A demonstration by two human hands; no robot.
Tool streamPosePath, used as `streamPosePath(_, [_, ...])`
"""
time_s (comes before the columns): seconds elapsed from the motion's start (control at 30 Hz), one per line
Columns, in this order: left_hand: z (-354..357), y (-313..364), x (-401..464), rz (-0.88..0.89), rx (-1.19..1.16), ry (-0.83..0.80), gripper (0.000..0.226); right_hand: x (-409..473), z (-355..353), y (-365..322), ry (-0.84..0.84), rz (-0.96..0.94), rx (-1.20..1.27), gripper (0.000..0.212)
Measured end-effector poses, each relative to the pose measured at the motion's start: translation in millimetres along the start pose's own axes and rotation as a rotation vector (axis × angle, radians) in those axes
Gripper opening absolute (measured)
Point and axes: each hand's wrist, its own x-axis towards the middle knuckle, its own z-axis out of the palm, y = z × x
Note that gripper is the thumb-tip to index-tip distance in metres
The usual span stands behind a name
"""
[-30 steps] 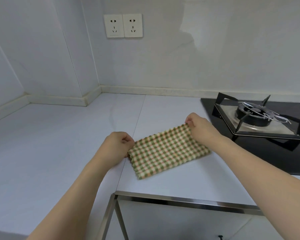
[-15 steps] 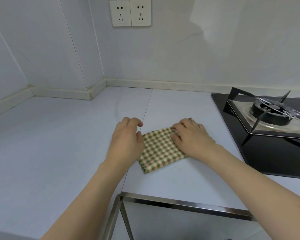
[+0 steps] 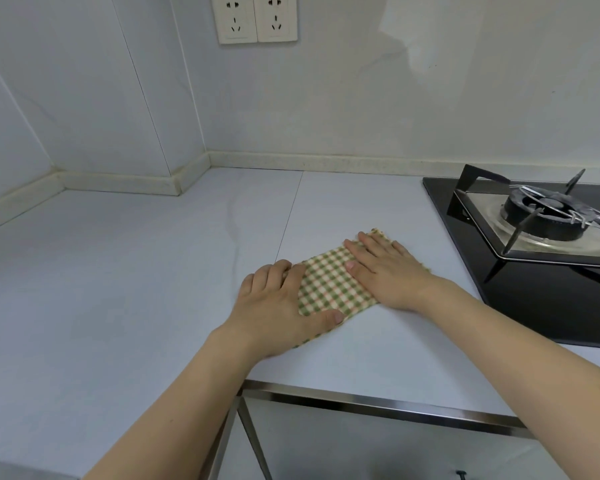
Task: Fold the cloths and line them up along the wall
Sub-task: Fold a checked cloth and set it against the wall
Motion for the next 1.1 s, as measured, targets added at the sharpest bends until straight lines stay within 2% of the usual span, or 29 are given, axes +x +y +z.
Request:
streamPosePath(0.17, [3.8,3.7,-1.9,-0.009,0.038,0.053,0.109,8.7,-3.6,11.6,0.007,-0.049,-0.008,0.058])
streamPosePath(0.33, [6.9,4.6,-1.8,-0.013,0.032,0.150,0.082,11.2,-4.7,14.9,0.010,-0.084,-0.015,0.059])
streamPosePath(0.4, [9.3,2.0,-0.5,-0.001,0.023,0.181,0.070,5.8,-5.1,10.8,0.105,-0.071,-0.020,0.058])
streamPosePath(0.5, [10.0,0.0,-1.9,-0.006,-0.025,0.210,0.054,-21.9,3.7,-9.7,0.446,-0.122,-0.002,0.049])
streamPosePath(0.53, [9.5,0.3,-3.5,-0.008,-0.035,0.219,0.050,-33.5,9.2,-18.5,0.506,-0.169,0.041,0.045])
streamPosePath(0.6, [4.9,3.6,-8.8,-0.010,-0.040,0.216,0.048,-54.4,19.2,-30.0,0.438,-0.226,0.121,0.037])
streamPosePath(0.7, [-4.5,11.1,-22.8,-0.031,-0.043,0.149,0.050,-68.3,16.0,-26.9,0.315,-0.123,0.126,0.039])
streamPosePath(0.8, [-9.7,15.0,-40.8,-0.048,-0.003,0.083,0.052,-80.0,4.0,-28.0,0.327,-0.049,-0.007,0.038])
streamPosePath(0.87, [-13.4,15.1,-55.1,-0.055,-0.005,0.021,0.056,-97.4,4.7,-34.3,0.362,-0.121,0.001,0.041])
streamPosePath(1.0, [-25.6,15.1,-80.0,-0.051,-0.024,-0.154,0.083,-138.6,23.5,-51.5,0.384,-0.478,0.107,0.037])
streamPosePath(1.1, [-30.6,15.9,-95.6,-0.009,0.028,-0.196,0.092,-158.6,36.8,-60.5,0.359,-0.440,0.023,0.050])
